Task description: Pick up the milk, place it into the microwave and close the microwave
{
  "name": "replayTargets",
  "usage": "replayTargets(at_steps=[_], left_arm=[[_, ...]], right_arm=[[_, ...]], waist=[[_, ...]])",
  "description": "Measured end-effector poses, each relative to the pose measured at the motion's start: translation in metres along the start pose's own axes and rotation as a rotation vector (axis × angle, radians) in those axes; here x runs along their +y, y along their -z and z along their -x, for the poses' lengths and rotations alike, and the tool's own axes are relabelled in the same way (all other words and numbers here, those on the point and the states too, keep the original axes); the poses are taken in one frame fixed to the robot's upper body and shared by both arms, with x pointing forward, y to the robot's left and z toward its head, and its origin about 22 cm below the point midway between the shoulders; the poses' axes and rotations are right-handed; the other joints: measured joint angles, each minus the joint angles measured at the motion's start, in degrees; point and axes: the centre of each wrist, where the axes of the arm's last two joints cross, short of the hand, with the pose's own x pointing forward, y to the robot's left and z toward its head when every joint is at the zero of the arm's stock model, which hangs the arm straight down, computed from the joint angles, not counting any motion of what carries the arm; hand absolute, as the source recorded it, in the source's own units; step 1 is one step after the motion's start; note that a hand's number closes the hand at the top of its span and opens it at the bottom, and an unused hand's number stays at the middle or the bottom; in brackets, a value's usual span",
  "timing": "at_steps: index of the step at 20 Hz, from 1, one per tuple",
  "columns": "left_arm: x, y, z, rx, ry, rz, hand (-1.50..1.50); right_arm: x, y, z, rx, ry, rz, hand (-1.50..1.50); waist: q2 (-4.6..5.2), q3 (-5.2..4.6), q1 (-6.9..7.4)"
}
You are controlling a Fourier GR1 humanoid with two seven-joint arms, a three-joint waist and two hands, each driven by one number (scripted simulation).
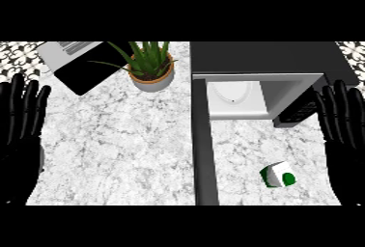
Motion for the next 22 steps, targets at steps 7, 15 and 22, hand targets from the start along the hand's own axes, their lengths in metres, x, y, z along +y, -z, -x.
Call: replayTargets(at_steps=[7, 15, 22], left_arm=[[0.004, -0.003, 0.005, 0.06, -0.021, 0.003, -1.5], [0.009, -0.037, 0.013, 0.185, -0.098, -0.025, -1.5], [0.003, -0.068, 0.002, 0.208, -0.12, -0.026, -1.5]], right_arm=[[0.02, -0.028, -0.004, 0.05, -0.02, 0.036, -1.5], [0.052, -0.068, -0.016, 0.11, 0.157, -0.007, -1.5], [0.064, -0.09, -0.013, 0.116, 0.122, 0.039, -1.5]], waist=[[-0.08, -0.37, 0.25], [-0.18, -0.44, 0.4], [-0.18, -0.46, 0.51]])
